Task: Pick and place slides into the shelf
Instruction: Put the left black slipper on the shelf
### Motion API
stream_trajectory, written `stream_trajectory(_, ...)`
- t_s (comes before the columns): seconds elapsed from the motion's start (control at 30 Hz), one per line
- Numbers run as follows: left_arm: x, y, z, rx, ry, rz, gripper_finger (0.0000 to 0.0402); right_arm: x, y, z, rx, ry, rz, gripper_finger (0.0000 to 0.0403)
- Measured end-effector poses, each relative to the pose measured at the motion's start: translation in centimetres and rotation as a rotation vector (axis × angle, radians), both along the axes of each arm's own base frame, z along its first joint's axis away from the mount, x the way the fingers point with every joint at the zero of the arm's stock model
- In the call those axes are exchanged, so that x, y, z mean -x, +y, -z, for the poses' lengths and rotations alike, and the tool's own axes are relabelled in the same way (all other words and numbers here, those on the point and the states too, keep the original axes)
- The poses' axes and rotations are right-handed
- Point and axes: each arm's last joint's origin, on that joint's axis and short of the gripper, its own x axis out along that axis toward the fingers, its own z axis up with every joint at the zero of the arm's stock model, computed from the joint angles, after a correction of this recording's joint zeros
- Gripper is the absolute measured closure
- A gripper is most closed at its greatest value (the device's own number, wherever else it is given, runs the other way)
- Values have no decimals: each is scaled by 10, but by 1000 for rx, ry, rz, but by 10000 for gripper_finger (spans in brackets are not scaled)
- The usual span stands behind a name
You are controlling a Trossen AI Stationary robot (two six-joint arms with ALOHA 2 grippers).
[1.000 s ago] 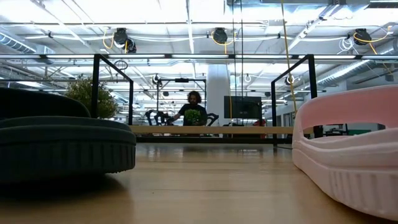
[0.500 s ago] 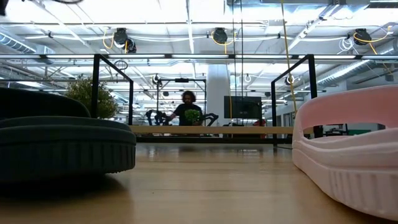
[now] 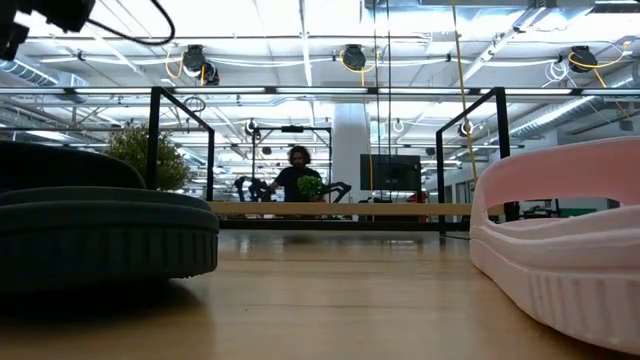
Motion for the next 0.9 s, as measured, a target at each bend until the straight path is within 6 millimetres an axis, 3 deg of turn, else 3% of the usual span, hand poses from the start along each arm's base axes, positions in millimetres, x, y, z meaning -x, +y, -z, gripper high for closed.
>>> stream_trajectory(0.37,5,-12,39,3,189,19,225,1,-2,-1,-36,-7,56,275)
stream_trajectory(0.5,5,-18,39,7,179,35,225,0,-3,-1,-50,-11,107,275)
stream_trajectory(0.7,-5,-33,31,85,28,95,225,0,-4,-1,-65,-12,130,275)
stream_trajectory(0.9,-7,-51,35,88,91,121,225,0,-4,-1,-58,-14,144,275)
